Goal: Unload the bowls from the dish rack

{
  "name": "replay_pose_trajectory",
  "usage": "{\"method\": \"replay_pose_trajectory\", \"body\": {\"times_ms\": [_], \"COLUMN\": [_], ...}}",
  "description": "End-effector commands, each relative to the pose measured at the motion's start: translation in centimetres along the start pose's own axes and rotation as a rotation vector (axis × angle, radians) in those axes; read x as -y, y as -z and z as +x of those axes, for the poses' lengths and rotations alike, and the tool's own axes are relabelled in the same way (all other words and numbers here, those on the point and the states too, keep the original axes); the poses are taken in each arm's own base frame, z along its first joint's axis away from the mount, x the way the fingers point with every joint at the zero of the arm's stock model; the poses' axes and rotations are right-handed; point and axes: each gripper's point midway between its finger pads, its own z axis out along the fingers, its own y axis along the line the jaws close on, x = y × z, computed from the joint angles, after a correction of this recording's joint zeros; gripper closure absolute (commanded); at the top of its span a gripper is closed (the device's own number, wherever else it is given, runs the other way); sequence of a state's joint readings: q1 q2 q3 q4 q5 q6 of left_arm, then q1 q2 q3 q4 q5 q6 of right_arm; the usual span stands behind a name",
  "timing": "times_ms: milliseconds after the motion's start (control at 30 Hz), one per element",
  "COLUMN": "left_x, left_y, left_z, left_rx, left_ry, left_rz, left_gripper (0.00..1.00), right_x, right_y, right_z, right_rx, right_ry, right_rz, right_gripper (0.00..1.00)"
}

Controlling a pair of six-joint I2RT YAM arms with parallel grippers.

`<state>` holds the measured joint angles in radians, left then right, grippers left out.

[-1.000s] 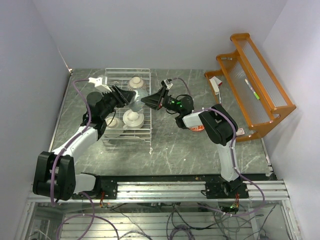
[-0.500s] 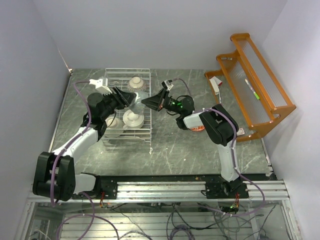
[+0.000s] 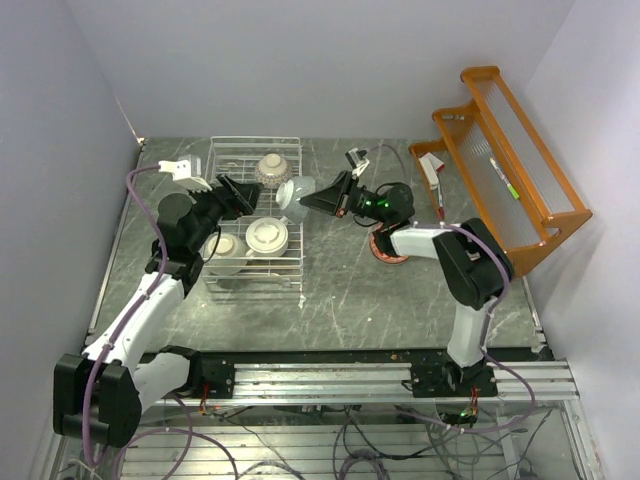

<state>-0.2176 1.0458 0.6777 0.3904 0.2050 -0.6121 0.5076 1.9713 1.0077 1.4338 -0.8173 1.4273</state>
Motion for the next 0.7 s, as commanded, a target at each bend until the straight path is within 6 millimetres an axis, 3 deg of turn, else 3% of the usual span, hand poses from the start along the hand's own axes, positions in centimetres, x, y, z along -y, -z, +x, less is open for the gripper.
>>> {"method": "replay_pose_trajectory", "body": {"times_ms": [0, 100, 167, 333, 467, 667], "left_x": [-1.5, -1.6, -1.7, -1.9, -2.1, -1.9], "left_y": [0.5, 0.5, 0.5, 0.5, 0.5, 0.5], "left_z": [0.9, 1.3, 1.5, 2.5, 3.4, 4.1], "left_rx": [-0.025, -0.037, -0.042, -0.075, -0.094, -0.112], "left_ry": [-0.037, -0.035, -0.033, -0.028, -0.015, 0.007], "left_rz": [-0.066, -0.065, -0.065, -0.063, -0.062, -0.039], "left_gripper": [0.12, 0.12, 0.11, 0.12, 0.12, 0.13], "right_x": [-2.2, 0.1, 2.7, 3.9, 3.4, 3.7], "right_y": [0.1, 1.1, 3.5, 10.2, 14.5, 18.6], "right_z": [-1.0, -1.9, -2.1, -5.2, -5.3, -4.2], "right_rx": [-0.047, -0.09, -0.139, -0.171, -0.266, -0.431], "right_ry": [0.227, 0.36, 0.426, 0.592, 0.614, 0.59], "right_rz": [0.067, 0.336, 0.617, 1.118, 1.334, 1.514], "right_gripper": [1.0, 1.0, 1.0, 1.0, 1.0, 1.0]}}
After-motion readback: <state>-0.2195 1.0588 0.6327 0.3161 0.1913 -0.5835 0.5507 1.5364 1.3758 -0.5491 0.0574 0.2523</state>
